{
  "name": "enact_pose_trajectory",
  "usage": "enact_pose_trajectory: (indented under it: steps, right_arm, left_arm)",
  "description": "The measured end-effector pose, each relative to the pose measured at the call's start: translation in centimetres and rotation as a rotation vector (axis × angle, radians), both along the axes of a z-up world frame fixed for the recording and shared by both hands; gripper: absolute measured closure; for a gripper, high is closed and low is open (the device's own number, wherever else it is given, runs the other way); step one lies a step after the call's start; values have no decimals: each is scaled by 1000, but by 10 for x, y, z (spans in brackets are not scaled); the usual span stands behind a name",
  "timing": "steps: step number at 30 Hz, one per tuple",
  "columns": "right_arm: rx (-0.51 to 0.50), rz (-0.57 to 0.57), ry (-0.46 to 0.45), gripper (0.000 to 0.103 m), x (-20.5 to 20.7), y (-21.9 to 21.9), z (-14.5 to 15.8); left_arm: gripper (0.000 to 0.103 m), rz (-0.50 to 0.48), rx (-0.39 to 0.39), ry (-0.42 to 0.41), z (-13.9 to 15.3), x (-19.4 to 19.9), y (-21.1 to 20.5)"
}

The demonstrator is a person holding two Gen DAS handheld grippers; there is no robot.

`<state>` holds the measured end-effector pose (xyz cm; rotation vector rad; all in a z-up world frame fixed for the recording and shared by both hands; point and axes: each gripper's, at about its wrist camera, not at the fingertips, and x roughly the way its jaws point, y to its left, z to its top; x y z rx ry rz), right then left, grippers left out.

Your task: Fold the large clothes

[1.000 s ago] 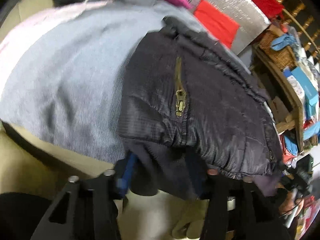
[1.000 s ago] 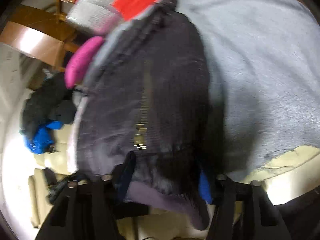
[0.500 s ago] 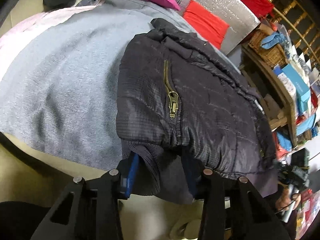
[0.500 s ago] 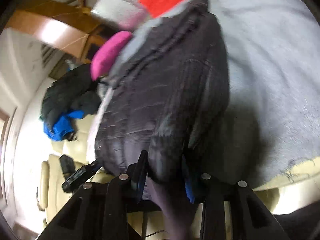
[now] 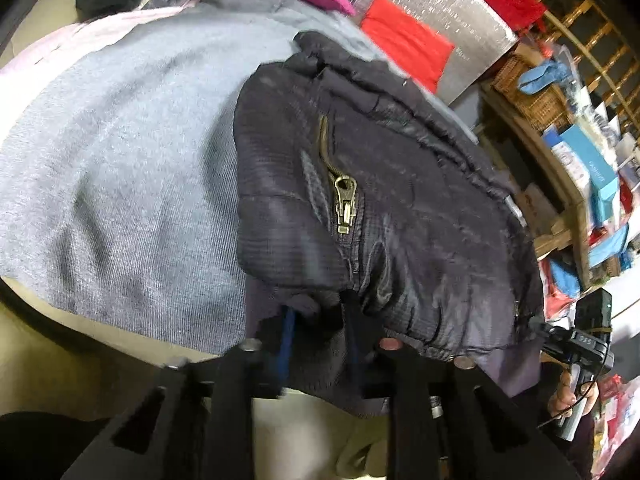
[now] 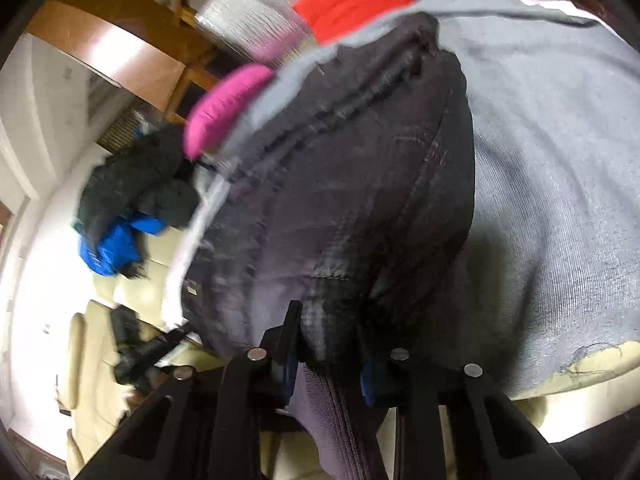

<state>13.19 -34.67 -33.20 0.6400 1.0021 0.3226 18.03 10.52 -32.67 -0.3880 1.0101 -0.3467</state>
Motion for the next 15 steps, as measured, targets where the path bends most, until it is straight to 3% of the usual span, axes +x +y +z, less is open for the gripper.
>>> enact_pose_trajectory:
  steps: [1,3,4,5,6,9,15]
  right_arm:
    - [-15,-18,49,72,3,-1,-10]
    - [12,-25,43,68,2,-4,-12]
    - [0,-11,25,68,1,-2,-10]
    - [-50,14,4,68,0,3,-6]
    - [-75,17,3,72,1,8,-5]
    - [-104,9,-7,79,1,10,7]
    - [6,-49,-144,81,14,-29,64]
  left_arm:
    - [50,-22,-10,15,-2,2,-3]
    - [49,-46,32,-14,0,-1,-11]
    - [59,-54,54,-26,1,-2,-14]
    - [77,-52,72,-30,2,-2,-15]
    - [81,-43,80,-25,2,-1,-13]
    - [85,-30,32,-31,10,0,-6]
    - [87,-85,-56,-195,78,10,2]
